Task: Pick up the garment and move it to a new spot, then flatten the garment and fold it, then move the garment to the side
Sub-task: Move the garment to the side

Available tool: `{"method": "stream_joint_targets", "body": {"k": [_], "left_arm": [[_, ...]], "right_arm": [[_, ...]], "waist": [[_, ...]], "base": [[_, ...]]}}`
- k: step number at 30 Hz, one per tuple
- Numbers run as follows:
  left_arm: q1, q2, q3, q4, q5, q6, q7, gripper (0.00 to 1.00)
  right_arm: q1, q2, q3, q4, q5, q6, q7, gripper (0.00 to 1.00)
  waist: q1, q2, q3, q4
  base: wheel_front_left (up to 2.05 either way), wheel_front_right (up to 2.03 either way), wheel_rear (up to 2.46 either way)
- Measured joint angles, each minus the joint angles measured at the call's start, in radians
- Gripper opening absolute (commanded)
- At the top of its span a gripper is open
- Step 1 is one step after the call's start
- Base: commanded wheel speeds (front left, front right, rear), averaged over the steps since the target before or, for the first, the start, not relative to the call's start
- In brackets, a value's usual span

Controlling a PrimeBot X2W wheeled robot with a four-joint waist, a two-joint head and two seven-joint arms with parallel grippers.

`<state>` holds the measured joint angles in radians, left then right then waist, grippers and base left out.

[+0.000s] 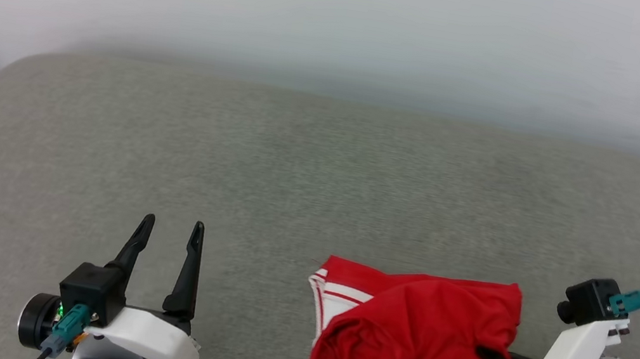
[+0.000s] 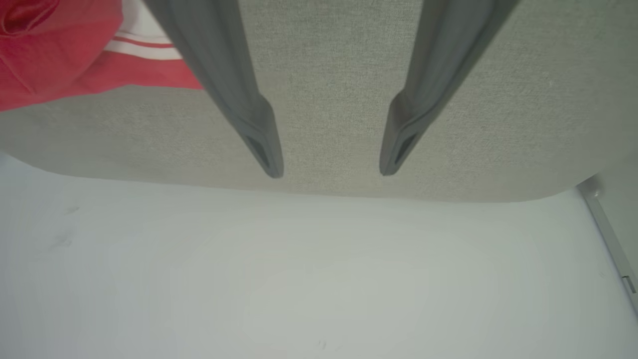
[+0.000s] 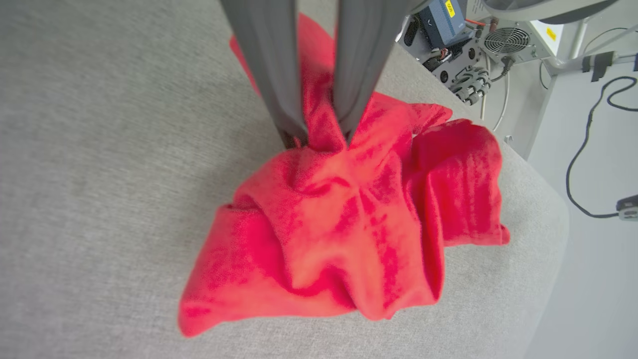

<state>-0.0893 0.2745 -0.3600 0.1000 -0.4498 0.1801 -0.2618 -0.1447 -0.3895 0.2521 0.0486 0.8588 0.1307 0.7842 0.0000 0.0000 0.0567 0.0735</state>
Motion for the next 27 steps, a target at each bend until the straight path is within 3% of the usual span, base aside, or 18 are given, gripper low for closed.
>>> {"method": "stream_joint_targets", "body": {"k": [5,14,19,27], "left_arm": [[0.004,-0.008,0.002,-0.017,0.008,-0.005,-0.001,1.00],[-0.043,0.008,-0.008,-0.068,0.039,-0.013,0.014,1.00],[-0.125,0.035,-0.027,-0.127,0.077,-0.022,0.054,1.00],[-0.255,0.080,-0.058,-0.239,0.145,-0.041,0.139,1.00]], "right_arm": [[-0.029,-0.084,0.036,-0.056,-0.107,0.000,0.029,0.00],[-0.145,-0.157,0.032,-0.036,-0.186,0.000,0.039,0.00],[-0.247,-0.207,0.014,0.070,-0.235,0.000,-0.054,0.00],[-0.395,-0.234,-0.064,0.291,-0.300,0.001,-0.250,0.00]], "waist": [[0.0000,0.0000,-0.009,-0.095],[0.0000,0.0000,0.040,-0.292],[0.0001,0.0000,0.138,-0.359],[0.0001,0.0000,0.331,-0.418]], "base": [[0.00,0.00,0.00],[0.00,0.00,0.00],[0.00,0.00,0.00],[0.00,0.00,0.00]]}}
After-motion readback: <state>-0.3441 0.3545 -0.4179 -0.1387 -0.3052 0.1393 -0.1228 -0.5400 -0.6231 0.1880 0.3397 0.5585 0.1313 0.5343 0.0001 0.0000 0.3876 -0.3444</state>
